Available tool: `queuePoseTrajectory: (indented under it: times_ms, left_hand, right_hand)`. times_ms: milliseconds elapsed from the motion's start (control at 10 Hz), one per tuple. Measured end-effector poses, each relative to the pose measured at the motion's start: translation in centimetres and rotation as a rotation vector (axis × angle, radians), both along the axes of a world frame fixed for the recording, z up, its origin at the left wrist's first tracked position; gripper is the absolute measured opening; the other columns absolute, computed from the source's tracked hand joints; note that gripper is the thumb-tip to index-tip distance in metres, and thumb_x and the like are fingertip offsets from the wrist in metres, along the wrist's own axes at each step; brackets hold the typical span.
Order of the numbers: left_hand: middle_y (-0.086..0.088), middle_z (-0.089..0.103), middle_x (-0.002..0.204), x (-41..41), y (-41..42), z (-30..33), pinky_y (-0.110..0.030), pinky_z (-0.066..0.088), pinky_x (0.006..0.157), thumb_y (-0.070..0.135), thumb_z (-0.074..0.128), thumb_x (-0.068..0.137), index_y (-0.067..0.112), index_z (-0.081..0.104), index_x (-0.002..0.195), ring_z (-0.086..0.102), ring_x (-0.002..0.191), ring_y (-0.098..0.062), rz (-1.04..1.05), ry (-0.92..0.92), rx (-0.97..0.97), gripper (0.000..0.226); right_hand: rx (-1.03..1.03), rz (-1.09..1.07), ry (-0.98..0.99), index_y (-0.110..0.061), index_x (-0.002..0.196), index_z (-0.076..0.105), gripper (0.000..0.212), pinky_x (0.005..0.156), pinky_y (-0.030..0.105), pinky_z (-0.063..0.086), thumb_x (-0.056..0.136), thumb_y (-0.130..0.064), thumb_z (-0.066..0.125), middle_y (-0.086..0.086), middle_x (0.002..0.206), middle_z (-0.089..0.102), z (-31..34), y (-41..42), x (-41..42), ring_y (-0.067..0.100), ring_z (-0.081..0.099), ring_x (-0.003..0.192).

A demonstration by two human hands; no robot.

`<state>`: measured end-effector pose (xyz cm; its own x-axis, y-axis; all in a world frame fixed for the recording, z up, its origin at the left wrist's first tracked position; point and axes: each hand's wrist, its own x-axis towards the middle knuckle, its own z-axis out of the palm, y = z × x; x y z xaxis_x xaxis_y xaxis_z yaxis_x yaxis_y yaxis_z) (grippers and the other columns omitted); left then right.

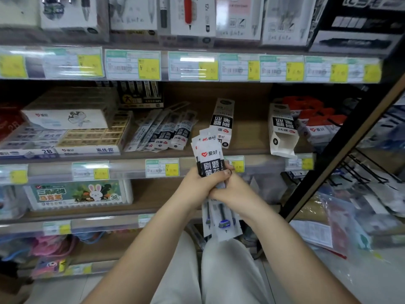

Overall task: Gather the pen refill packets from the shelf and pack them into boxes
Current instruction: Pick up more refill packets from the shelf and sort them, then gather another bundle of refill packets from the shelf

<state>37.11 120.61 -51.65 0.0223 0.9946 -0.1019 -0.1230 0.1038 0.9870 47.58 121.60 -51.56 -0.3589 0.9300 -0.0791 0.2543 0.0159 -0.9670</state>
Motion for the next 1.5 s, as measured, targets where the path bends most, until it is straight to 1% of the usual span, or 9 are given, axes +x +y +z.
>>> queuePoseTrajectory:
  times_ms: [300, 500, 700, 800, 900, 1000, 1100, 1200, 1500]
  left_hand:
    - [-0.008, 0.073, 0.085, 2.6, 0.6, -3.2, -0.041, 0.054, 0.081, 0.014, 0.063, 0.087, 0.016, 0.070, 0.078, 0.069, 0.084, -0.026, 0.161, -0.029, -0.069, 0.012]
    - [-0.001, 0.062, 0.076, 4.8, 0.0, -5.2, -0.032, 0.049, 0.068, -0.006, 0.055, 0.086, 0.004, 0.065, 0.094, 0.060, 0.075, -0.017, 0.066, 0.265, 0.010, 0.016]
    - [-0.015, 0.065, 0.117, 7.9, 0.1, -5.4, -0.022, 0.051, 0.087, 0.016, 0.083, 0.070, -0.003, 0.060, 0.119, 0.063, 0.111, -0.021, -0.166, -0.502, 0.063, 0.057]
    - [-0.009, 0.059, 0.119, 7.9, -1.4, -9.5, -0.005, 0.043, 0.071, -0.006, 0.063, 0.084, 0.000, 0.051, 0.125, 0.057, 0.110, -0.012, -0.059, 0.341, 0.136, 0.043]
    - [0.006, 0.058, 0.102, 7.9, -1.2, -11.3, -0.007, 0.038, 0.078, 0.015, 0.058, 0.086, 0.022, 0.058, 0.102, 0.049, 0.096, 0.012, -0.046, 0.602, 0.327, 0.018]
    - [0.007, 0.055, 0.103, 8.3, -1.8, -9.8, -0.020, 0.045, 0.082, 0.012, 0.062, 0.085, 0.015, 0.059, 0.110, 0.054, 0.097, -0.001, -0.073, 0.482, 0.155, 0.026]
    - [0.014, 0.057, 0.094, 8.0, -1.8, -10.5, -0.009, 0.042, 0.072, 0.002, 0.063, 0.082, 0.010, 0.061, 0.110, 0.054, 0.090, 0.008, -0.068, 0.435, 0.152, 0.029]
    - [0.020, 0.063, 0.069, 7.9, -2.0, -11.4, -0.007, 0.040, 0.061, 0.018, 0.059, 0.071, 0.033, 0.059, 0.079, 0.060, 0.076, 0.012, -0.107, 0.494, 0.156, 0.017]
    - [-0.003, 0.069, 0.069, 7.5, -1.5, -11.8, -0.044, 0.053, 0.059, 0.015, 0.056, 0.065, 0.023, 0.059, 0.072, 0.066, 0.068, -0.015, -0.085, 0.474, 0.148, 0.011]
  right_hand:
    - [-0.162, -0.132, -0.097, -0.028, 0.122, 0.042, 0.065, 0.101, 0.039, 0.044, 0.069, -0.028, 0.080, -0.011, 0.118, 0.054, -2.1, 0.2, 4.9, 0.008, 0.054, 0.109]
    - [0.067, -0.190, 0.013, -0.038, 0.136, 0.028, 0.088, 0.102, 0.033, 0.041, 0.067, -0.031, 0.082, -0.011, 0.133, 0.043, -2.0, -0.5, 5.6, 0.010, 0.046, 0.124]
    - [0.389, -0.228, -0.106, -0.052, 0.127, 0.031, 0.084, 0.101, 0.022, 0.036, 0.069, -0.020, 0.082, -0.013, 0.130, 0.044, -3.2, -1.6, 5.2, 0.003, 0.042, 0.122]
    - [0.461, -0.261, -0.182, -0.025, 0.108, 0.058, 0.044, 0.097, 0.019, 0.039, 0.071, -0.012, 0.078, -0.009, 0.118, 0.048, -5.1, -1.6, 5.7, 0.003, 0.047, 0.112]
    - [0.485, -0.301, -0.186, -0.015, 0.087, 0.057, 0.027, 0.086, 0.018, 0.041, 0.069, -0.008, 0.076, -0.004, 0.105, 0.051, -6.1, -1.6, 6.2, 0.009, 0.054, 0.101]
    - [0.511, -0.325, -0.176, -0.020, 0.076, 0.051, 0.029, 0.087, 0.016, 0.040, 0.069, -0.010, 0.077, -0.003, 0.104, 0.053, -6.2, -1.5, 6.4, 0.008, 0.054, 0.104]
    - [0.515, -0.331, -0.136, -0.034, 0.069, 0.040, 0.037, 0.082, 0.029, 0.049, 0.070, -0.018, 0.073, -0.003, 0.100, 0.054, -6.3, -1.5, 6.4, 0.017, 0.061, 0.096]
    - [0.526, -0.395, -0.162, -0.034, 0.067, 0.037, 0.042, 0.070, 0.026, 0.045, 0.072, -0.010, 0.071, -0.003, 0.085, 0.051, -6.6, -1.1, 6.5, 0.014, 0.057, 0.079]
    - [0.440, -0.431, -0.175, -0.028, 0.065, 0.039, 0.039, 0.059, 0.011, 0.035, 0.075, -0.010, 0.072, -0.005, 0.076, 0.047, -6.9, -0.9, 6.5, 0.009, 0.050, 0.067]
